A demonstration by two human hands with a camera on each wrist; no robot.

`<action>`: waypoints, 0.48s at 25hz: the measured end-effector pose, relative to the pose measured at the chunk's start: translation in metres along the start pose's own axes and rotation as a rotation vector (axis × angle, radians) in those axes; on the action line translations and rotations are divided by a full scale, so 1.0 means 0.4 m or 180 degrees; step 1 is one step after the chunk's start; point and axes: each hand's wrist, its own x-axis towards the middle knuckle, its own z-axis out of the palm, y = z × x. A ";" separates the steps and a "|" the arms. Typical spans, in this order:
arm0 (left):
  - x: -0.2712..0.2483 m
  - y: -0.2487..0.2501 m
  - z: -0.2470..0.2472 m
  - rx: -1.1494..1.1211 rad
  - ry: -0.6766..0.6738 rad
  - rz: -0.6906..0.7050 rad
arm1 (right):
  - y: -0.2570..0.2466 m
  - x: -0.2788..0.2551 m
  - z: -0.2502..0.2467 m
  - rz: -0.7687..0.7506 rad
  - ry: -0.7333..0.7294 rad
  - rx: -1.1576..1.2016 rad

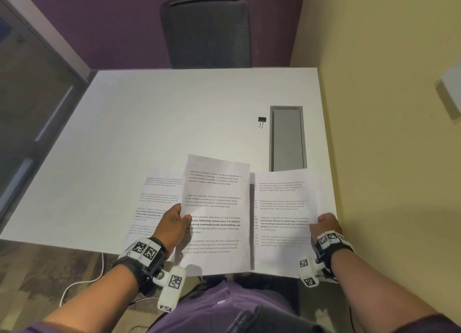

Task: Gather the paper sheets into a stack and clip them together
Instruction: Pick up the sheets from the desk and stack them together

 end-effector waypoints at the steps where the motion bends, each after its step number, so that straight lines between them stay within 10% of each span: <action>1: -0.001 0.006 -0.002 0.0010 0.0006 0.0017 | 0.000 0.000 -0.002 0.0034 0.0014 0.0060; 12: 0.017 0.044 -0.042 -0.0047 0.0090 0.0085 | -0.115 -0.094 -0.035 -0.0961 0.0213 0.0899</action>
